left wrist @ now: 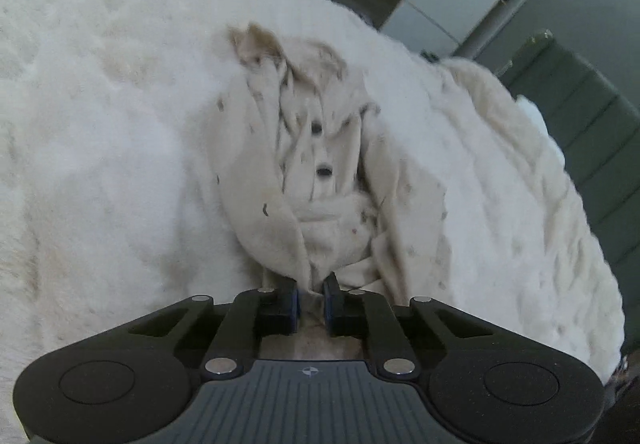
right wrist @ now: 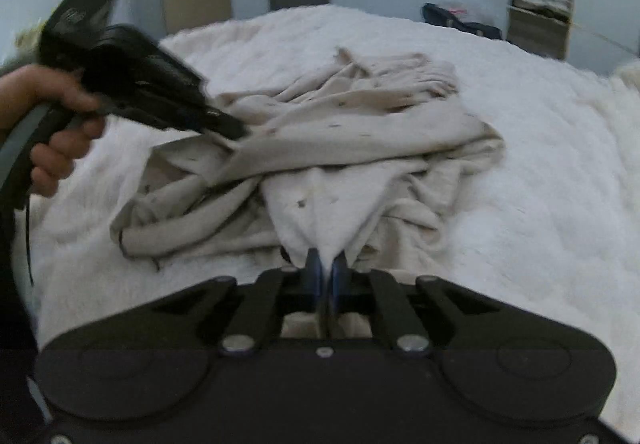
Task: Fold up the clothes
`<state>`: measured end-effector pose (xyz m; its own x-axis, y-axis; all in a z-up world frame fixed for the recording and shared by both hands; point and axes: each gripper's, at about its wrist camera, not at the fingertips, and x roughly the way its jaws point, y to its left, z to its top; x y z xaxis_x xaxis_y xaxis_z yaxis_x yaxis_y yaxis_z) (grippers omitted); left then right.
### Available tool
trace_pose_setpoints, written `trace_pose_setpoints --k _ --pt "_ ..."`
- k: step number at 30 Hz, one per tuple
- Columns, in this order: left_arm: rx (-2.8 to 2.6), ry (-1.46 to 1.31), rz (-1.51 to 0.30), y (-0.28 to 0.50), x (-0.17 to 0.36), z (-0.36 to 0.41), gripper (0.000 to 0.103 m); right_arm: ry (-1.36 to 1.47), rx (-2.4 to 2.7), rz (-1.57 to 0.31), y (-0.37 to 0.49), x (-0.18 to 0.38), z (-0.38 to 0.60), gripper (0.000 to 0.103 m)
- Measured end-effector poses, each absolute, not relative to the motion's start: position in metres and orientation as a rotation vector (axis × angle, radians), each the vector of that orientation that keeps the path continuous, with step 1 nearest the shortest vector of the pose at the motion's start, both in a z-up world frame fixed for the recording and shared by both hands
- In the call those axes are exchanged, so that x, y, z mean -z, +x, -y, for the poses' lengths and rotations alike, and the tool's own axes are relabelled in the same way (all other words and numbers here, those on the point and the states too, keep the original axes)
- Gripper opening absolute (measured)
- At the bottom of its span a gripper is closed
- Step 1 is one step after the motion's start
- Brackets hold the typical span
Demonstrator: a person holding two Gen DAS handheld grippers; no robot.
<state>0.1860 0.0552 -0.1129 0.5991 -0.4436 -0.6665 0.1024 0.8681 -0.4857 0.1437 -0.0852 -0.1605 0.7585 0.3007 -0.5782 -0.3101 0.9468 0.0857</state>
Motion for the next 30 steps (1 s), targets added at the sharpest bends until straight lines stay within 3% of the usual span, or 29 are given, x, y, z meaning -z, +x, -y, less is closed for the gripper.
trace_pose_setpoints --k 9,11,12,13,14,16,17,19,24,25,27,30 --pt "0.332 -1.039 -0.694 0.204 0.067 -0.172 0.009 0.347 -0.184 -0.531 0.143 0.141 0.173 0.003" --pt "0.318 -1.024 -0.706 0.205 0.066 -0.177 0.01 0.326 -0.185 -0.56 0.147 0.146 0.171 0.01" --pt "0.307 -1.005 -0.714 0.204 0.068 -0.176 0.017 0.271 -0.16 -0.565 0.145 0.147 0.164 0.012" --pt "0.288 -0.987 -0.724 0.201 0.073 -0.174 0.03 0.212 -0.148 -0.557 0.142 0.145 0.155 0.02" --pt "0.267 -0.968 -0.735 0.198 0.079 -0.172 0.036 0.146 -0.152 -0.531 0.138 0.141 0.144 0.031" --pt "0.224 -0.923 -0.739 0.189 0.092 -0.167 0.041 0.014 -0.161 -0.479 0.13 0.133 0.122 0.049" --pt "0.201 -0.887 -0.726 0.187 0.098 -0.163 0.041 -0.052 -0.165 -0.452 0.126 0.128 0.111 0.053" --pt "0.156 -0.81 -0.7 0.183 0.107 -0.155 0.053 -0.154 -0.218 -0.429 0.126 0.124 0.089 0.056" --pt "0.137 -0.583 -0.634 0.177 0.118 -0.143 0.058 -0.376 -0.423 -0.455 0.128 0.121 0.005 0.055" --pt "0.166 -0.518 -0.567 0.173 0.106 -0.139 0.074 -0.41 -0.44 -0.46 0.132 0.124 -0.008 0.053" --pt "0.147 -0.426 -0.501 0.168 0.096 -0.135 0.09 -0.488 -0.493 -0.48 0.139 0.132 -0.044 0.051" --pt "0.08 -0.394 -0.492 0.169 0.098 -0.141 0.09 -0.571 -0.542 -0.502 0.143 0.142 -0.087 0.046"
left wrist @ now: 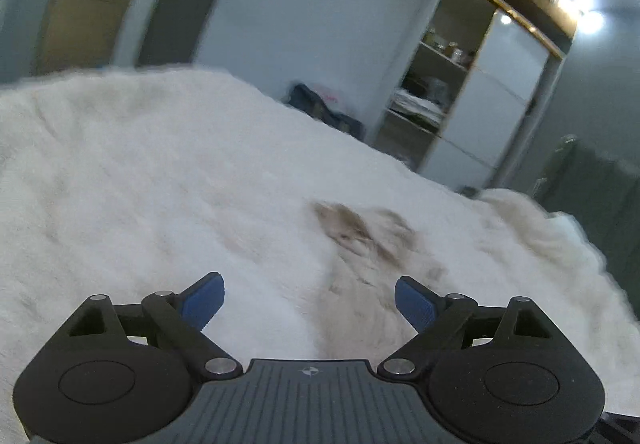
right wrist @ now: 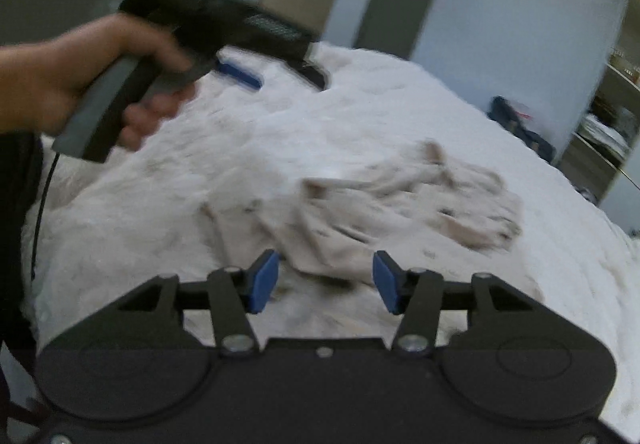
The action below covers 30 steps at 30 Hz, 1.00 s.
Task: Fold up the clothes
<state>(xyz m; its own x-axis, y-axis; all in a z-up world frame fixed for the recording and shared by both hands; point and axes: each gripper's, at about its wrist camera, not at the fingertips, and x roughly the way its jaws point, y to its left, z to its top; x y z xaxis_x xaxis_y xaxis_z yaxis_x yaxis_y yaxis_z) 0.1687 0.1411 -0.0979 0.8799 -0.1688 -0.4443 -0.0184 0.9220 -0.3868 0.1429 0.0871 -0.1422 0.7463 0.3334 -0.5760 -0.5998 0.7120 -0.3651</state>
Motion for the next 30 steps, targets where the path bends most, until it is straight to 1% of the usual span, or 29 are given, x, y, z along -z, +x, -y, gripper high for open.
trace_pose_setpoints --k 2,6,7,8,9,11,14,17,21,24,27,30 --pt "0.095 -0.505 -0.523 0.173 0.104 -0.156 0.09 -0.617 -0.584 -0.514 0.147 0.151 -0.108 0.046" --pt "0.114 -0.558 -0.538 0.174 0.105 -0.167 0.09 -0.767 -0.616 -0.563 0.16 0.184 -0.157 0.046" --pt "0.121 -0.544 -0.54 0.174 0.105 -0.167 0.09 -0.792 -0.608 -0.579 0.163 0.191 -0.163 0.04" --pt "0.129 -0.524 -0.541 0.175 0.104 -0.165 0.09 -0.818 -0.602 -0.602 0.168 0.196 -0.168 0.011" --pt "0.135 -0.527 -0.546 0.177 0.104 -0.164 0.09 -0.836 -0.585 -0.623 0.175 0.2 -0.17 0.0" --pt "0.146 -0.55 -0.556 0.182 0.105 -0.161 0.09 -0.774 -0.543 -0.628 0.183 0.191 -0.16 0.0" --pt "0.144 -0.571 -0.554 0.184 0.105 -0.161 0.09 -0.625 -0.511 -0.61 0.186 0.159 -0.137 0.0" --pt "0.128 -0.51 -0.537 0.186 0.099 -0.154 0.09 -0.477 -0.403 -0.502 0.183 0.1 -0.087 0.0" --pt "0.146 -0.512 -0.549 0.19 0.1 -0.148 0.09 -0.319 -0.25 -0.349 0.18 0.027 -0.022 0.0" --pt "0.139 -0.509 -0.559 0.191 0.102 -0.146 0.09 -0.285 -0.143 -0.25 0.184 -0.015 0.019 0.0" --pt "0.133 -0.514 -0.565 0.19 0.104 -0.147 0.09 -0.288 -0.049 -0.196 0.199 -0.049 0.059 0.0" --pt "0.123 -0.518 -0.57 0.191 0.106 -0.147 0.09 -0.33 0.041 -0.192 0.229 -0.072 0.095 0.0"
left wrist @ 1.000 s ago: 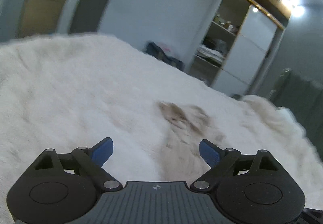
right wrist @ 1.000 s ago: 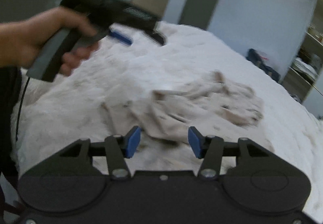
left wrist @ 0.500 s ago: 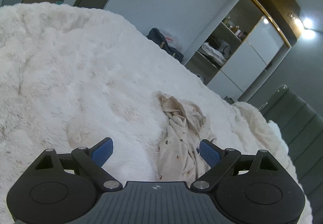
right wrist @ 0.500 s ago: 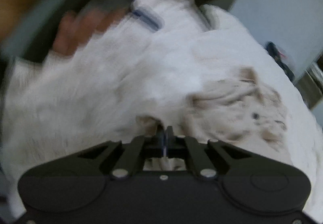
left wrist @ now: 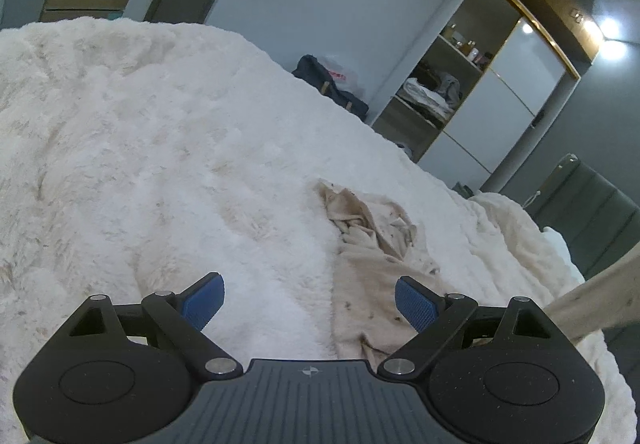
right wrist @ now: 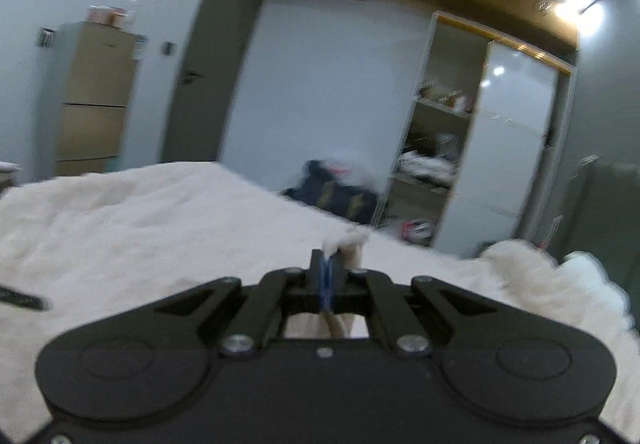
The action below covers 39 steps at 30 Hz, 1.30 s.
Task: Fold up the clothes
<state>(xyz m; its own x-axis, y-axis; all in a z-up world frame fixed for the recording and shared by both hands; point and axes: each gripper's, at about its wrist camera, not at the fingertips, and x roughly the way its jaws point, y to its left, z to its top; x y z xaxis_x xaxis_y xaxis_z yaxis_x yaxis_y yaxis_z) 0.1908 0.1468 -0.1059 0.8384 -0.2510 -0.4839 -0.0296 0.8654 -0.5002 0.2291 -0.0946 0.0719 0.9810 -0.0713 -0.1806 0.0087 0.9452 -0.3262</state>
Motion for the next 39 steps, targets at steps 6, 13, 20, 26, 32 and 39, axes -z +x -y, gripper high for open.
trace_pose_setpoints --k 6,13,20,26,32,39 --pt "0.109 -0.502 -0.569 0.191 0.107 -0.14 0.09 -0.424 0.268 -0.245 0.293 -0.103 0.164 0.0" --pt "0.247 -0.289 -0.479 0.174 0.095 -0.076 0.09 -0.427 0.54 -0.433 0.38 -0.071 0.247 0.0" --pt "0.321 -0.256 -0.52 0.18 0.108 -0.048 0.09 -0.262 0.71 -0.749 0.425 0.039 0.329 0.042" --pt "0.324 -0.308 -0.528 0.184 0.108 -0.057 0.09 -0.248 0.548 -0.776 0.402 0.099 0.299 0.047" --pt "0.311 -0.292 -0.529 0.185 0.108 -0.057 0.09 -0.048 0.027 -0.687 0.387 0.093 0.206 0.059" --pt "0.326 -0.387 -0.537 0.185 0.11 -0.069 0.09 -0.117 -0.046 -0.677 0.428 0.144 0.154 0.076"
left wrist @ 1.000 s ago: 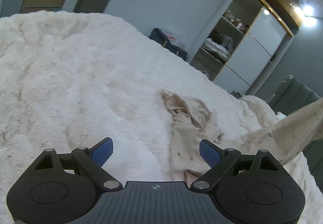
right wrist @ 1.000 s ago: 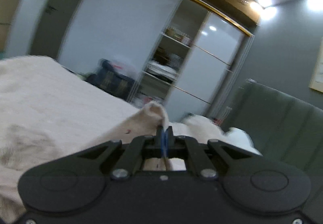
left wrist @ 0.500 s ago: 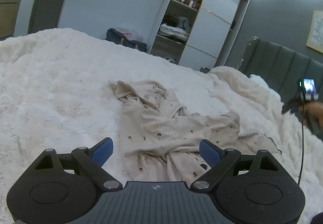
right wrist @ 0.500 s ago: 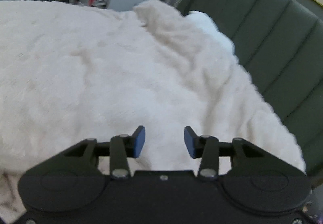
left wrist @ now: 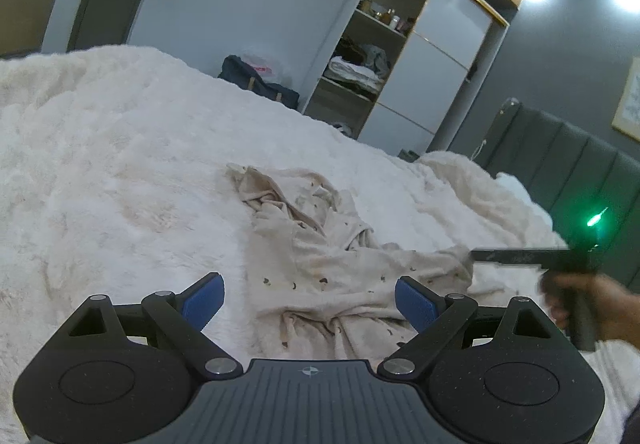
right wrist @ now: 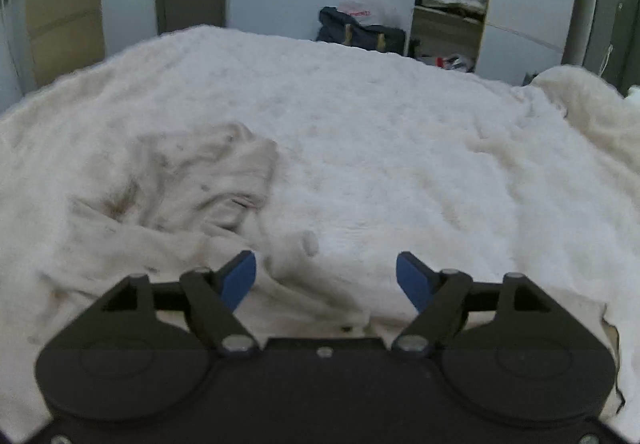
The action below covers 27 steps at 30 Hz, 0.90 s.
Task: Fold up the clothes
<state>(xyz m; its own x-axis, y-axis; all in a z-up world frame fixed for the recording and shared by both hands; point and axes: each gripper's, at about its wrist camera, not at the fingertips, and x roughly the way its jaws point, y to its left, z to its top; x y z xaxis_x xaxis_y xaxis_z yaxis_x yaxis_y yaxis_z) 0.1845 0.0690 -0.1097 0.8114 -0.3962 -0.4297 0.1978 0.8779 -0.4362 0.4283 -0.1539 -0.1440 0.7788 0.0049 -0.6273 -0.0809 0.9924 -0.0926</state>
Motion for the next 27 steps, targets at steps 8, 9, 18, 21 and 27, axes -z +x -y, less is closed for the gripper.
trace_pose_setpoints --k 8,9,18,21,27 --pt "0.375 -0.393 -0.543 0.183 0.101 -0.065 0.09 0.0 -0.384 -0.856 0.438 0.135 0.127 0.004" --pt "0.384 -0.385 -0.548 0.183 0.101 -0.063 0.09 -0.017 -0.435 -0.866 0.442 0.119 0.109 0.004" --pt "0.436 -0.199 -0.511 0.172 0.093 -0.037 0.09 0.182 -0.679 -0.792 0.502 -0.013 -0.085 0.005" --pt "0.439 -0.14 -0.501 0.17 0.093 -0.03 0.09 0.211 -0.769 -0.811 0.519 -0.037 -0.18 0.008" --pt "0.425 -0.142 -0.526 0.178 0.097 -0.034 0.09 0.032 -0.947 -0.769 0.491 -0.06 -0.323 0.028"
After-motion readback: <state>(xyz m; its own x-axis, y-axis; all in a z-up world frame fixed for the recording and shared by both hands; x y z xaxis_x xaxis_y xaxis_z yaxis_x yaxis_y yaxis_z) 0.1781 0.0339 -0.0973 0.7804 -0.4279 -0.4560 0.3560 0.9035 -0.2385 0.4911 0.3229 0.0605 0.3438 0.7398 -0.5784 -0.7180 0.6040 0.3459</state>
